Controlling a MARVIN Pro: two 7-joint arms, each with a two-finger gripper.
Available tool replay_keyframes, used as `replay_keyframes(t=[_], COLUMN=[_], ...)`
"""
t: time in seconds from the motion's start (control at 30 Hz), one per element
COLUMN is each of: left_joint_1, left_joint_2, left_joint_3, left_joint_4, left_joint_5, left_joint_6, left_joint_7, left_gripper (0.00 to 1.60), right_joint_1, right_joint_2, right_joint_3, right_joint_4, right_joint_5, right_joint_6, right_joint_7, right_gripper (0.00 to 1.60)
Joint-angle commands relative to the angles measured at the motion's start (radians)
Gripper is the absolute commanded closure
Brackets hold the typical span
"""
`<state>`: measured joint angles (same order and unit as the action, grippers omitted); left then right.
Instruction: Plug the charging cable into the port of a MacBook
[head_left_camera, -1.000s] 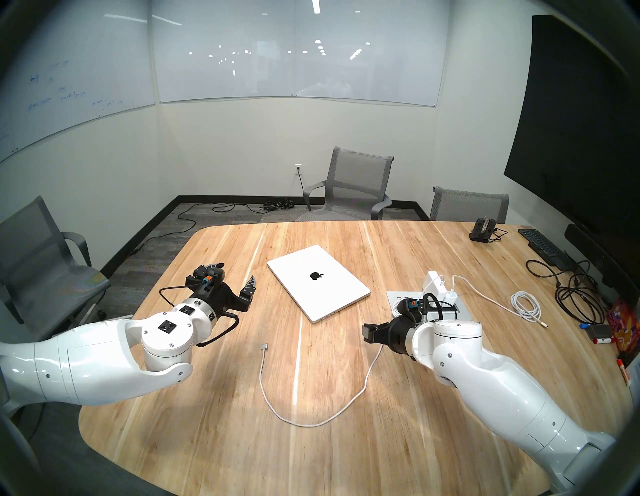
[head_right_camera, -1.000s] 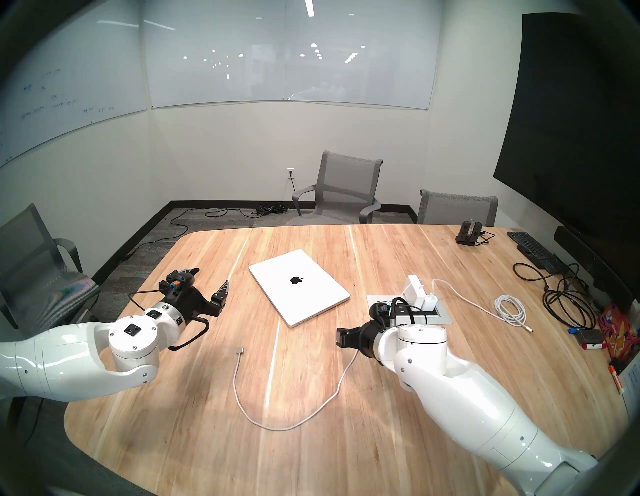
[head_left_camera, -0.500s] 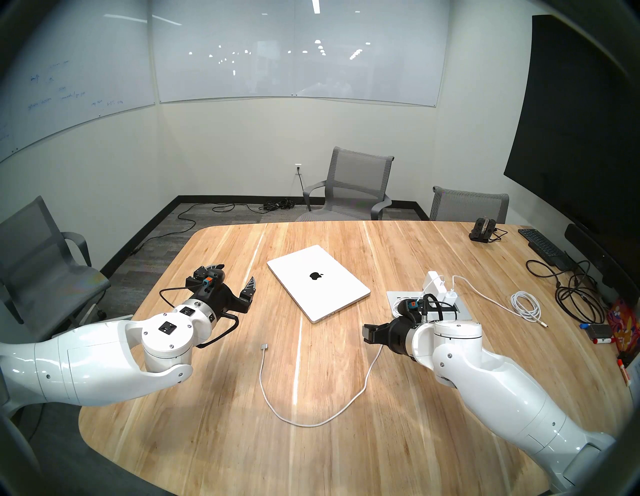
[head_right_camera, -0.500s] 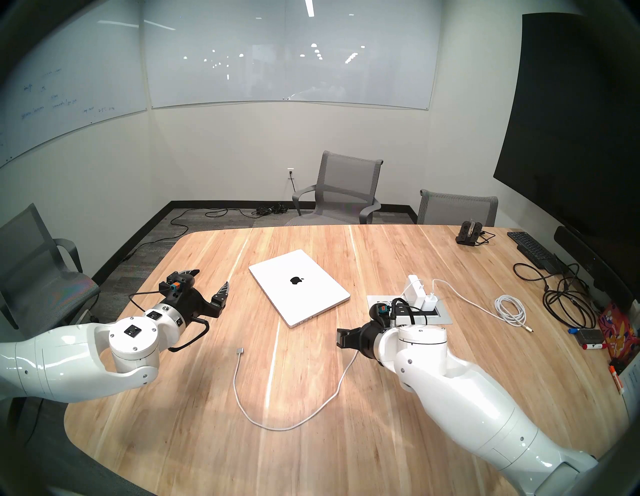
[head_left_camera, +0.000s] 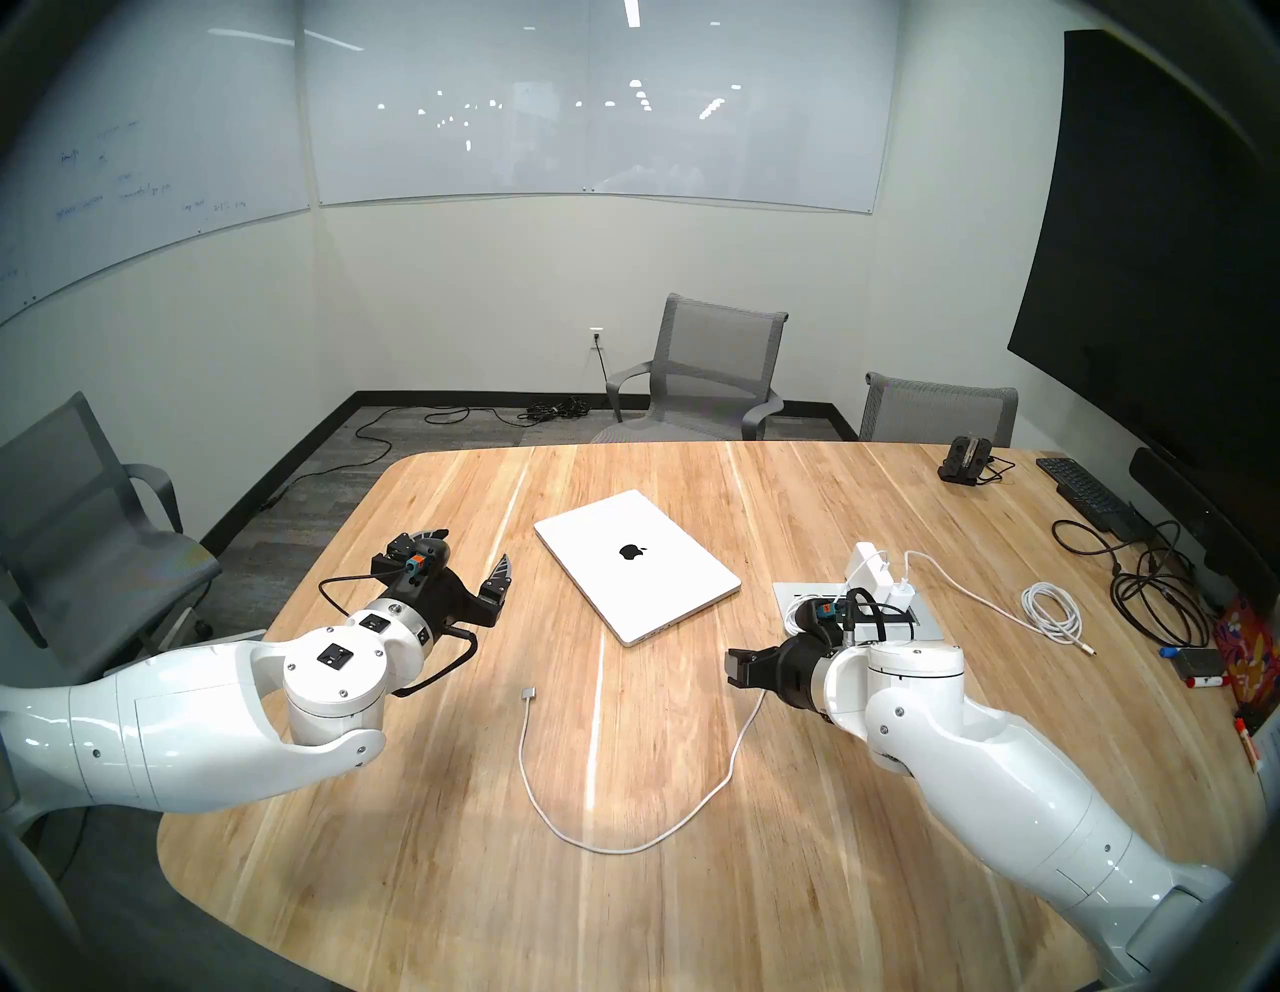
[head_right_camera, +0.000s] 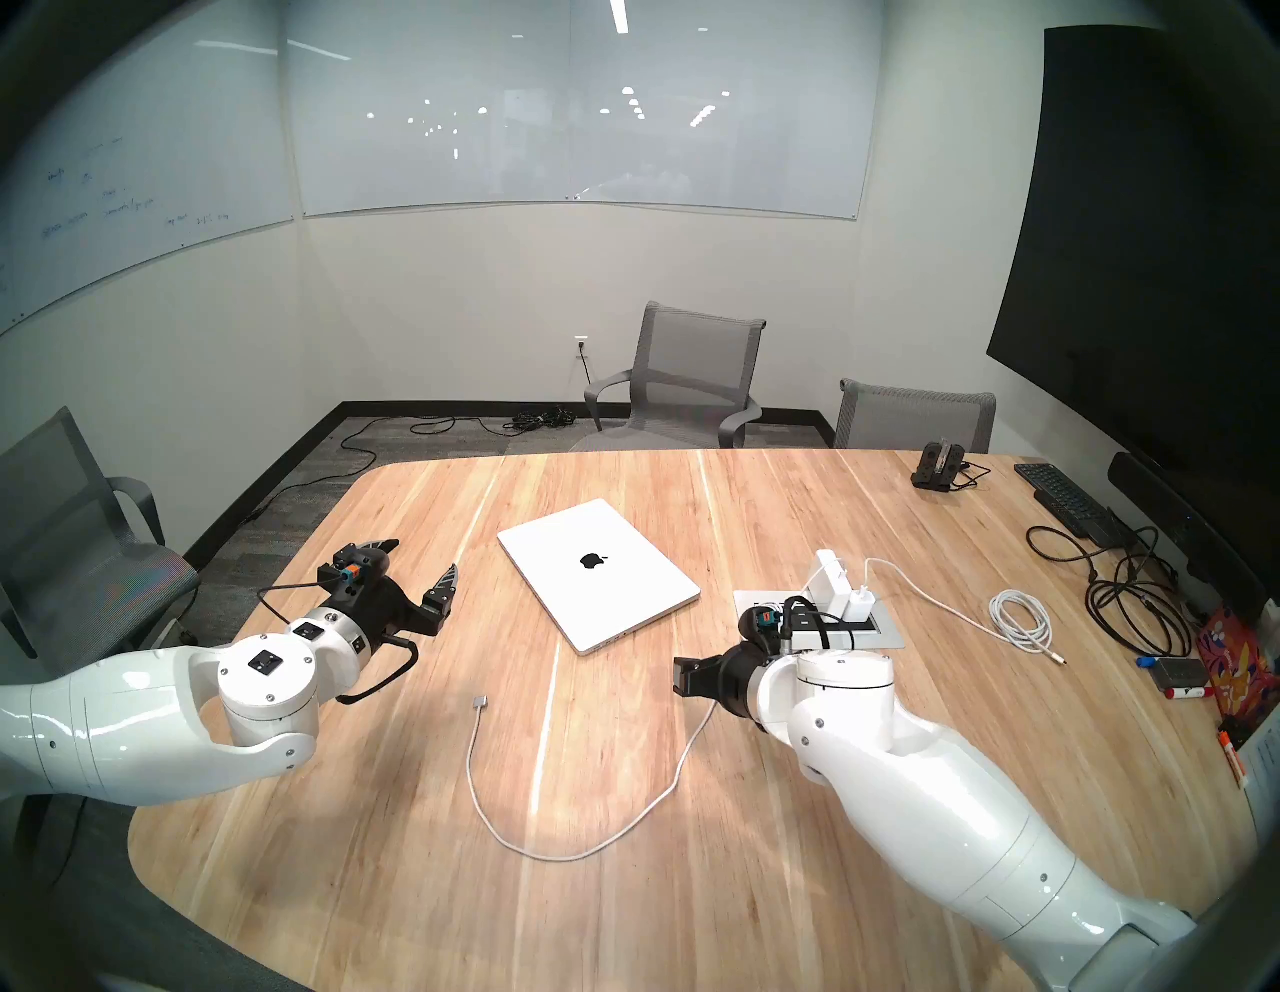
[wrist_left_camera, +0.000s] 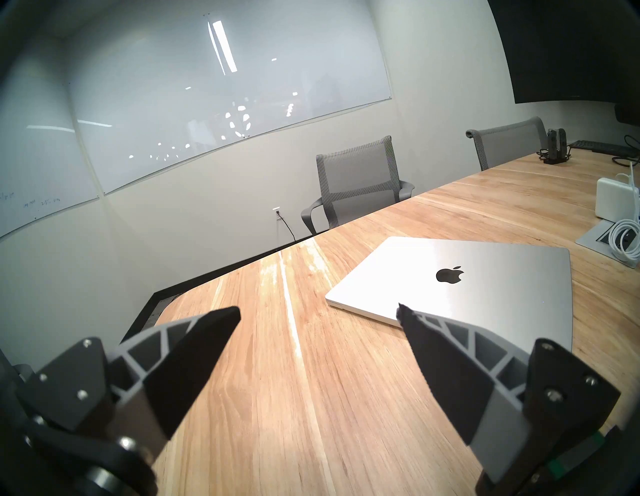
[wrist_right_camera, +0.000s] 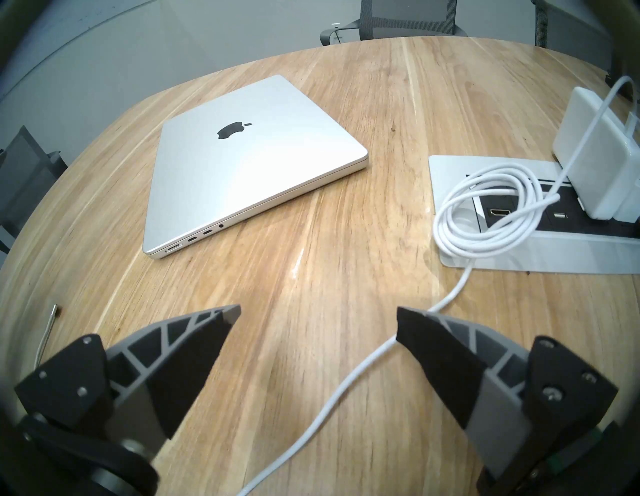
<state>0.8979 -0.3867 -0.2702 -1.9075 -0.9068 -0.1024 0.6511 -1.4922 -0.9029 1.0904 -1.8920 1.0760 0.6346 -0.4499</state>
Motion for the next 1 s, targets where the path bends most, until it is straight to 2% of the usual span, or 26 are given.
replay_keyframes(t=[0.0, 0.37, 0.67, 0.97], left_joint_1=[-0.013, -0.013, -0.014, -0.014], left_joint_2=[0.0, 0.0, 0.0, 0.0], left_joint_3=[-0.012, -0.012, -0.012, -0.011], left_joint_4=[-0.001, -0.001, -0.001, -0.001], left_joint_5=[-0.002, -0.002, -0.002, -0.002], left_joint_6=[-0.003, -0.003, -0.003, -0.003], left_joint_7=[-0.002, -0.002, -0.002, -0.001], left_gripper=[0.0, 0.0, 0.0, 0.0], right_joint_1=[0.005, 0.006, -0.002, -0.032], right_joint_2=[-0.001, 0.0, 0.028, 0.139], right_joint_3=[0.001, -0.001, -0.035, -0.045], right_joint_4=[-0.014, -0.015, -0.043, -0.099], right_joint_5=[-0.001, -0.004, -0.045, -0.101], right_joint_6=[0.0, -0.001, -0.021, -0.067], right_joint_7=[0.001, 0.002, 0.058, 0.181], right_gripper=[0.0, 0.0, 0.0, 0.0])
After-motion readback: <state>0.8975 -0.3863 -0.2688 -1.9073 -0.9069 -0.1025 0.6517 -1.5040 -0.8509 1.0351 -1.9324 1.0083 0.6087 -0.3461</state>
